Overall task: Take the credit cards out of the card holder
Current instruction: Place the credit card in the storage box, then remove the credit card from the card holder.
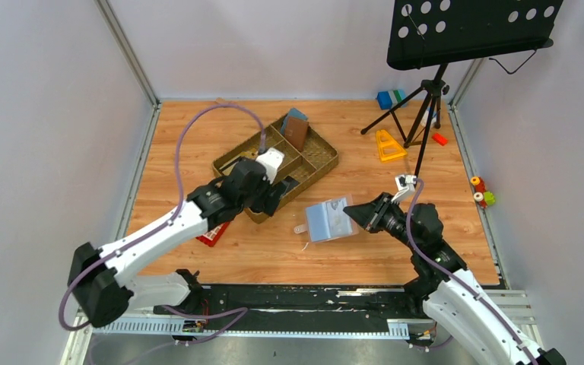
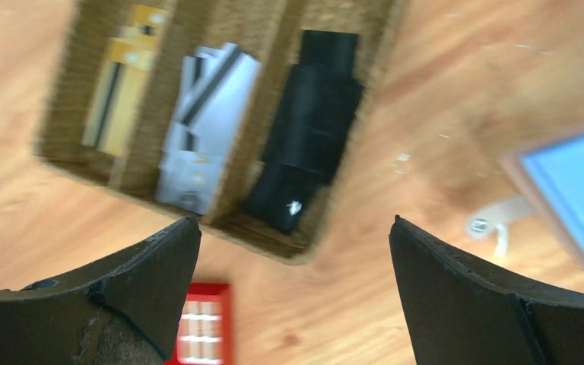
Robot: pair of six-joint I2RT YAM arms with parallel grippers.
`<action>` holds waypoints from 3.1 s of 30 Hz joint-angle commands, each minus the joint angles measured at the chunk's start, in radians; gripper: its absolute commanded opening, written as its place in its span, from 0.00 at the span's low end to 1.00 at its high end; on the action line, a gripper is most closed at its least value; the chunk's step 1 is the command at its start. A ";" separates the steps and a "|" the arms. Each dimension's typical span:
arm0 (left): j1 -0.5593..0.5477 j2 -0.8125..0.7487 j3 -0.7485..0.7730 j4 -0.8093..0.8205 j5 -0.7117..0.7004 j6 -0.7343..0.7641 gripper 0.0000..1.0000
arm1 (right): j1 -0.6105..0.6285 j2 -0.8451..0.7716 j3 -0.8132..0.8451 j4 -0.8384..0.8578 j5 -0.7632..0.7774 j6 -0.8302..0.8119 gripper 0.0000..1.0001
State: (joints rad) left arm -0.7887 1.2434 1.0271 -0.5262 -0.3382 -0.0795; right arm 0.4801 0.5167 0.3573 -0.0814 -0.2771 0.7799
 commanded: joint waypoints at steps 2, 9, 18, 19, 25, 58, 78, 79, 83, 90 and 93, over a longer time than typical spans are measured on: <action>0.015 -0.190 -0.261 0.312 0.333 -0.241 1.00 | -0.008 0.019 -0.066 0.263 -0.046 0.192 0.00; 0.034 -0.342 -0.584 0.805 0.648 -0.559 1.00 | -0.011 -0.028 -0.149 0.404 -0.038 0.354 0.00; 0.011 -0.239 -0.830 1.469 0.739 -1.027 1.00 | -0.011 -0.084 -0.200 0.456 0.008 0.439 0.00; 0.005 -0.204 -0.829 1.535 0.750 -1.056 1.00 | -0.012 -0.079 -0.202 0.466 0.006 0.446 0.00; -0.009 0.025 -0.822 1.867 0.778 -1.181 0.85 | -0.011 -0.058 -0.197 0.506 -0.023 0.469 0.00; -0.040 0.231 -0.757 1.720 0.686 -1.078 0.00 | -0.010 -0.004 -0.035 0.028 -0.099 0.063 0.00; -0.098 0.184 -0.657 1.355 0.620 -0.886 0.30 | 0.021 0.224 -0.152 0.215 -0.097 0.070 0.00; -0.098 0.210 -0.657 1.374 0.625 -0.899 0.34 | 0.022 0.221 -0.160 0.220 -0.093 0.075 0.00; -0.098 0.322 -0.663 1.499 0.659 -0.952 0.46 | 0.024 0.193 -0.193 0.235 -0.077 0.095 0.00; -0.097 0.439 -0.684 1.707 0.675 -1.034 0.61 | 0.024 0.151 -0.202 0.189 -0.043 0.087 0.00; -0.091 0.443 -0.714 1.778 0.670 -1.057 0.66 | 0.025 0.134 -0.201 0.166 -0.028 0.078 0.00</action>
State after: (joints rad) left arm -0.8875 1.6836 0.3347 1.0405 0.3382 -1.0908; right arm 0.4908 0.6819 0.1463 0.0608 -0.2913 0.8444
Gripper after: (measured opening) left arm 0.631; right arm 0.037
